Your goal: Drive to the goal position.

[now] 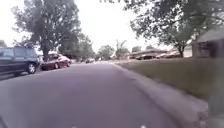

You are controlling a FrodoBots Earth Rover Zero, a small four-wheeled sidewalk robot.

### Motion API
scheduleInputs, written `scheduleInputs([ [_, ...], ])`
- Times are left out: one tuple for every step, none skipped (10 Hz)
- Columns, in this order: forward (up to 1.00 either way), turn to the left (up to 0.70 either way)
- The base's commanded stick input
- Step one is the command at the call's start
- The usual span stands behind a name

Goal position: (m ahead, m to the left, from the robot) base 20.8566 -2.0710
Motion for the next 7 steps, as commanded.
scheduleInputs([
  [1.00, 0.00],
  [1.00, 0.00],
  [1.00, 0.00],
  [1.00, 0.00],
  [1.00, 0.00],
  [1.00, 0.00],
  [1.00, 0.00],
])
